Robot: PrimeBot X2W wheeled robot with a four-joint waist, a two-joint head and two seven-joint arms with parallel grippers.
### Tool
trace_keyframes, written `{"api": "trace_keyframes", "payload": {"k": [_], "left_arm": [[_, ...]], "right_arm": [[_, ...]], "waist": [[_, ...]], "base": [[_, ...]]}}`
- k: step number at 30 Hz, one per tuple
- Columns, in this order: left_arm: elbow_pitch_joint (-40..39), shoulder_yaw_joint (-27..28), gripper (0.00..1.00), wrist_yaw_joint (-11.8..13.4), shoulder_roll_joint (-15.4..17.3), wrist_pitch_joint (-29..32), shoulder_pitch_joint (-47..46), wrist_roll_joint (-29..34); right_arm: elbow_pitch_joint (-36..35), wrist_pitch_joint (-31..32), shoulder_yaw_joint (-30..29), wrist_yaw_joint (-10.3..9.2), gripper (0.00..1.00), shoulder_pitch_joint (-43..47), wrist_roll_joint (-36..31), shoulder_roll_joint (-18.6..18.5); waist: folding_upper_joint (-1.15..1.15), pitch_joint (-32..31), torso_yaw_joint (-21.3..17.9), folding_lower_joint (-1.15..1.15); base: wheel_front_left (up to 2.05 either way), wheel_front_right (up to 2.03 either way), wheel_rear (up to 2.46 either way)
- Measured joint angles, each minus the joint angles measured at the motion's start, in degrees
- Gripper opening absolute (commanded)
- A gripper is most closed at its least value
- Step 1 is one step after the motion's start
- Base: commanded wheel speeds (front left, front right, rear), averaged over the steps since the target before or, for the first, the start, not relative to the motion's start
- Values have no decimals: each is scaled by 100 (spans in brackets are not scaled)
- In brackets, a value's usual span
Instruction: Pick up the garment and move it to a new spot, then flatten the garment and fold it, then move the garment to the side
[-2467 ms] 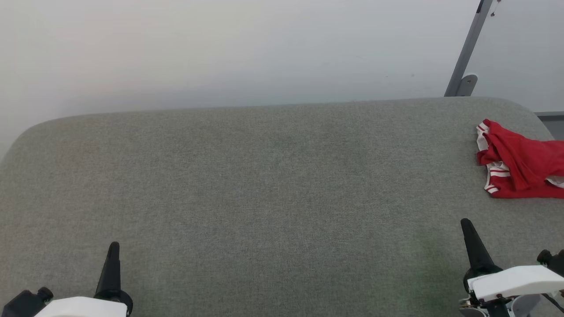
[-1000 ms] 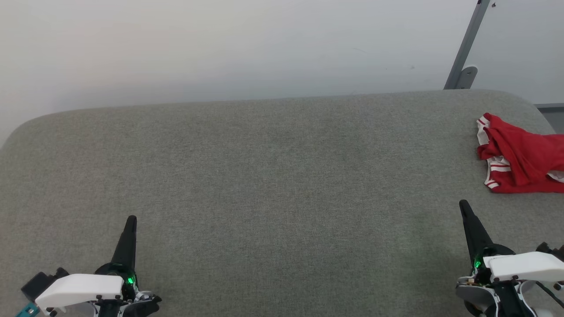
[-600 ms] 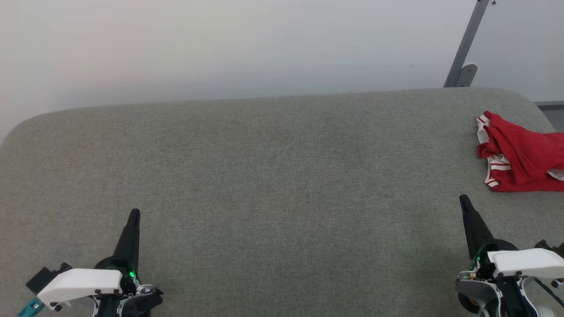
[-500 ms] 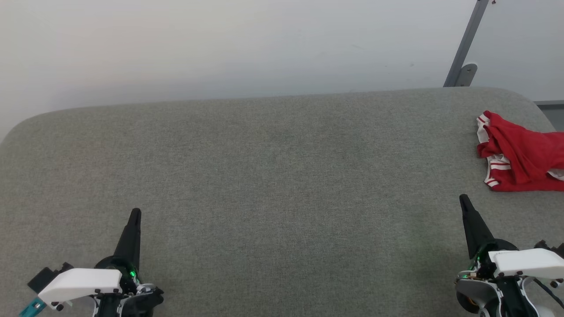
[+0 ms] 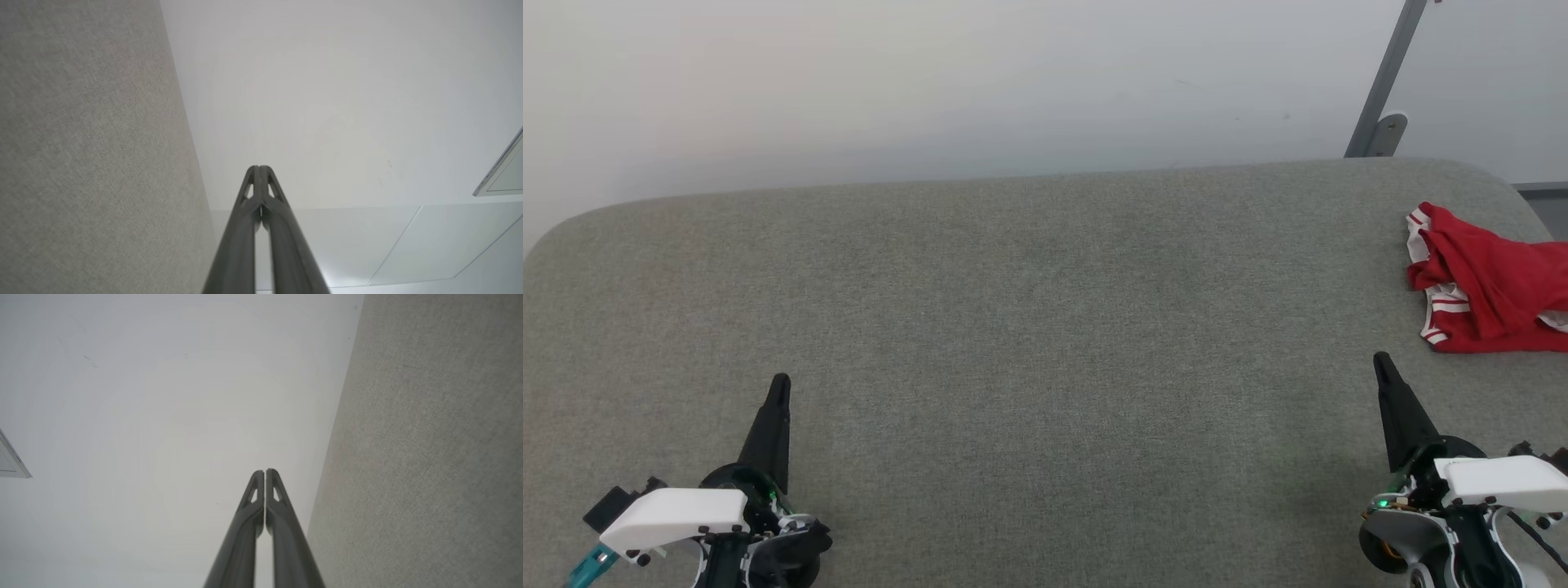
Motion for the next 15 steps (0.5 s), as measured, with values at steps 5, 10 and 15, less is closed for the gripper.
{"api": "trace_keyframes", "payload": {"k": [5, 10, 15], "left_arm": [[0, 0, 0, 0, 0, 0, 0, 0], [1, -1, 0, 0, 0, 0, 0, 0], [1, -1, 0, 0, 0, 0, 0, 0]], "right_arm": [[0, 0, -1, 0, 0, -2, 0, 1], [0, 0, -2, 0, 0, -2, 0, 1], [0, 0, -2, 0, 0, -2, 1, 1]], "waist": [[0, 0, 0, 0], [0, 0, 0, 0], [0, 0, 0, 0]], "base": [[0, 0, 0], [0, 0, 0], [0, 0, 0]]}}
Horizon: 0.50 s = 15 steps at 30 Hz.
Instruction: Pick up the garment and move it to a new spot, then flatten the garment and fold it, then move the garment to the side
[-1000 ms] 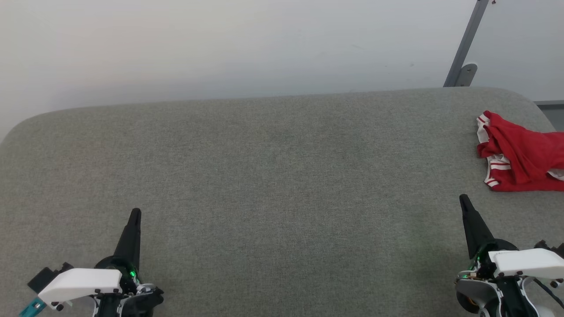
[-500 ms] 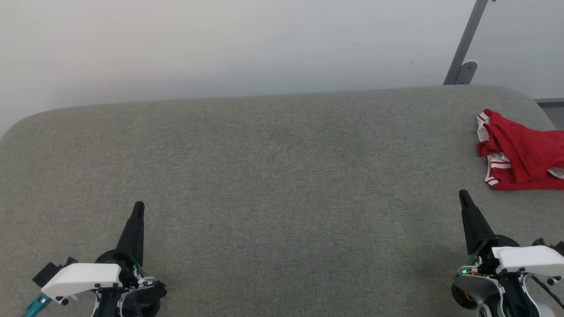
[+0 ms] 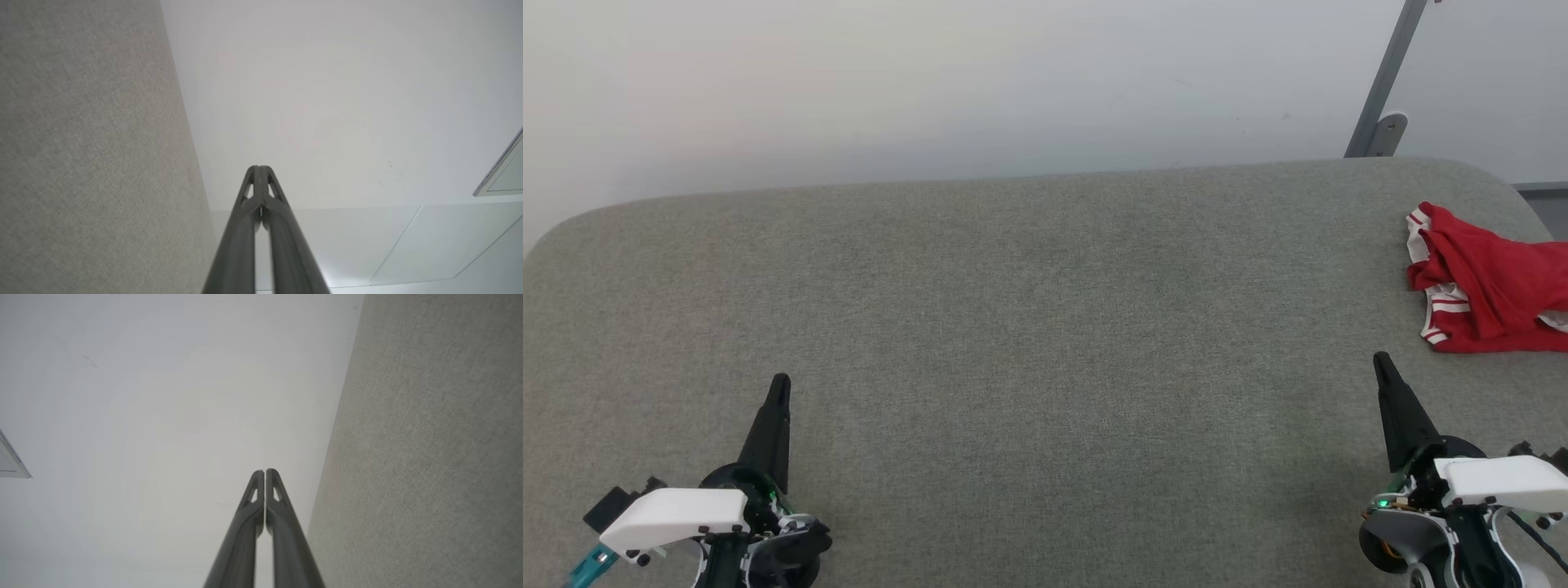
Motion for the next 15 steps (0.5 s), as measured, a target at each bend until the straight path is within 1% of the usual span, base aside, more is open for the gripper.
{"api": "trace_keyframes", "payload": {"k": [15], "left_arm": [[0, 0, 0, 0, 0, 0, 0, 0]], "right_arm": [[0, 0, 1, 0, 0, 0, 0, 0]], "waist": [[0, 0, 0, 0]], "base": [[0, 0, 0]]}}
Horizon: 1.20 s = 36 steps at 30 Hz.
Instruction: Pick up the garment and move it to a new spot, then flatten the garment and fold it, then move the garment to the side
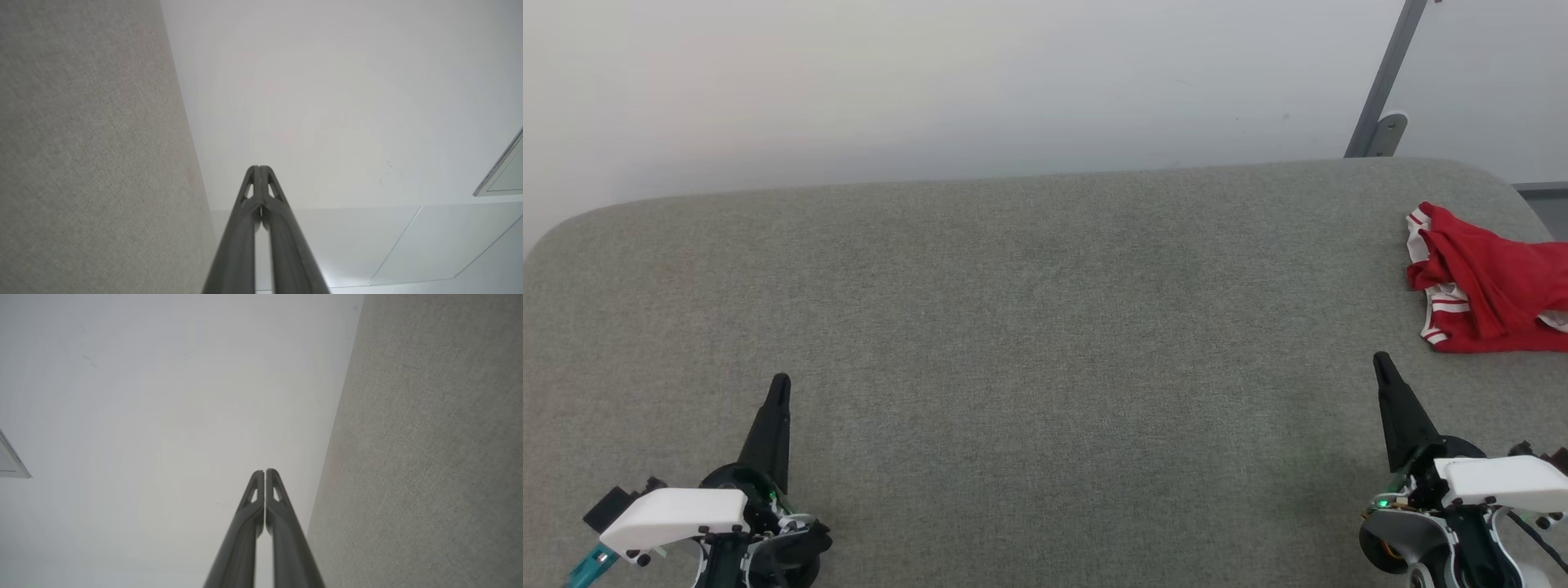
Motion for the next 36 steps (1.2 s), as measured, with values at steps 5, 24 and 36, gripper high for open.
{"api": "trace_keyframes", "payload": {"k": [5, 24, 36], "left_arm": [[0, 1, 0, 0, 0, 0, 0, 0], [0, 0, 0, 0, 0, 0, 0, 0], [0, 0, 0, 0, 0, 0, 0, 0]], "right_arm": [[0, 0, 1, 0, 0, 0, -1, 0], [0, 0, 0, 0, 0, 0, 0, 0], [0, 0, 1, 0, 0, 0, 0, 0]], "waist": [[0, 0, 0, 0], [0, 0, 0, 0], [0, 0, 0, 0]], "base": [[0, 0, 0], [0, 0, 0], [0, 0, 0]]}}
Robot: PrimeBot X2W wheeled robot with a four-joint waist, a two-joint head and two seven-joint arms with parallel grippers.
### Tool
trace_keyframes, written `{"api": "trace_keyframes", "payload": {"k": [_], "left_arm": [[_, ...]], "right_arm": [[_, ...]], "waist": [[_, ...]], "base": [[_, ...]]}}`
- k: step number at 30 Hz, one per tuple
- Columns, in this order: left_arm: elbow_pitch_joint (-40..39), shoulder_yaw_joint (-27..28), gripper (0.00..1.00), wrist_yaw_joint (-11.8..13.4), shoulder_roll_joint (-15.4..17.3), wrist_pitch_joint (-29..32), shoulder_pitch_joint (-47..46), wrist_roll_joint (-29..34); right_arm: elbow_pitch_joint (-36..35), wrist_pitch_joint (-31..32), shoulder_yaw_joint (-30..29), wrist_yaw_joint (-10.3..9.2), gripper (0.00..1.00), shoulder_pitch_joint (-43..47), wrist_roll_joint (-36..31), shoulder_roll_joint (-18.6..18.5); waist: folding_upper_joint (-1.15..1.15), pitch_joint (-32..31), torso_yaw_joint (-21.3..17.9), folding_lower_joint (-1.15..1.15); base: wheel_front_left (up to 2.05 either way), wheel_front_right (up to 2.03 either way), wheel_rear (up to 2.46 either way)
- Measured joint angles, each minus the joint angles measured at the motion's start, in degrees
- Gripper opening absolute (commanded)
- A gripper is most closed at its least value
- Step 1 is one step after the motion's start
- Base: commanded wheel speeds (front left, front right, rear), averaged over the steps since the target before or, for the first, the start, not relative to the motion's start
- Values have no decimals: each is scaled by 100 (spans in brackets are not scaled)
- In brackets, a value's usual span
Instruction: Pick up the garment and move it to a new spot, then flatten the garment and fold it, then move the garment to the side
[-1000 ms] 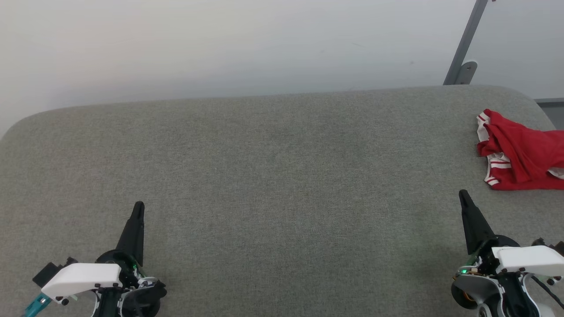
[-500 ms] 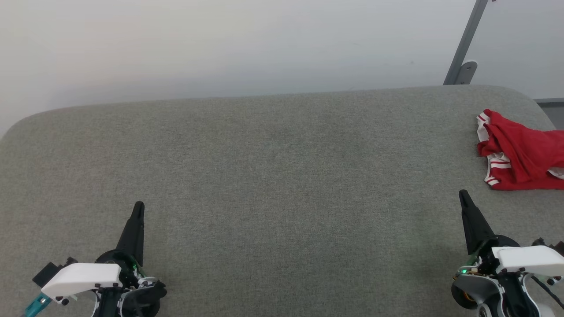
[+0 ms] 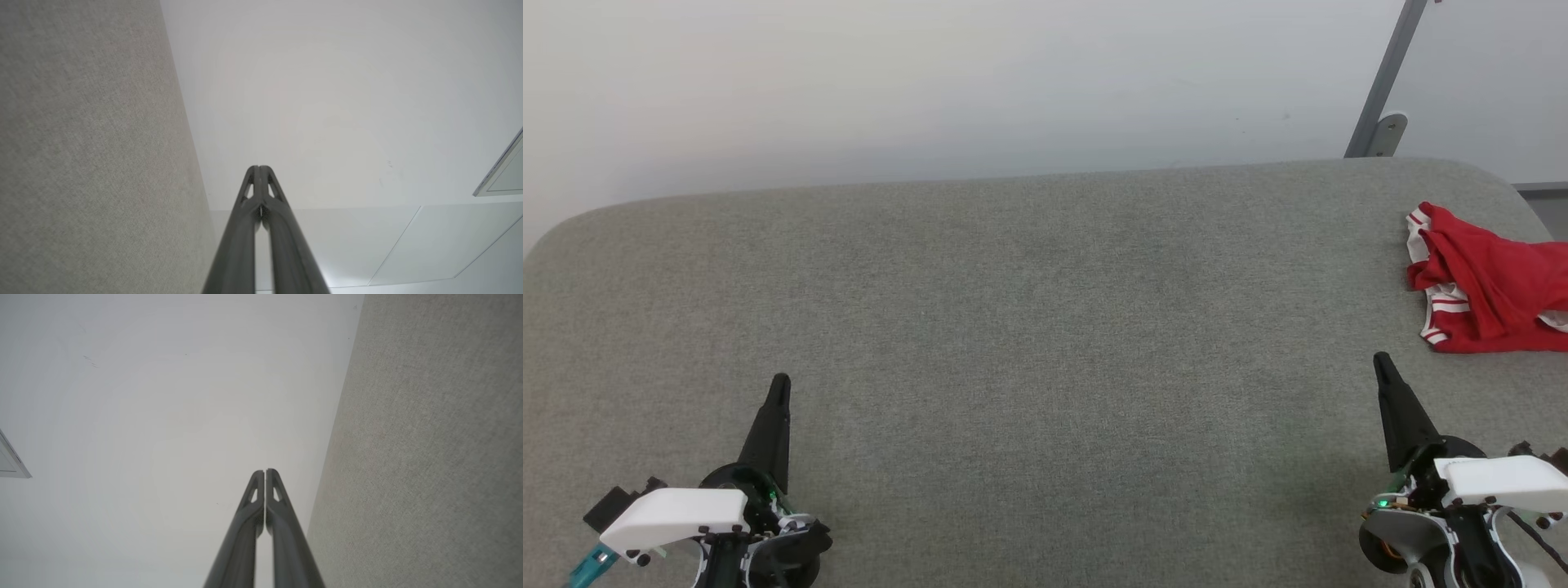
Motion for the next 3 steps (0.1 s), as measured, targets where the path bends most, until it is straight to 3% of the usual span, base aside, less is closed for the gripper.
{"api": "trace_keyframes", "payload": {"k": [3], "left_arm": [[0, 1, 0, 0, 0, 0, 0, 0]], "right_arm": [[0, 0, 1, 0, 0, 0, 0, 0]], "waist": [[0, 0, 0, 0]], "base": [[0, 0, 0]]}}
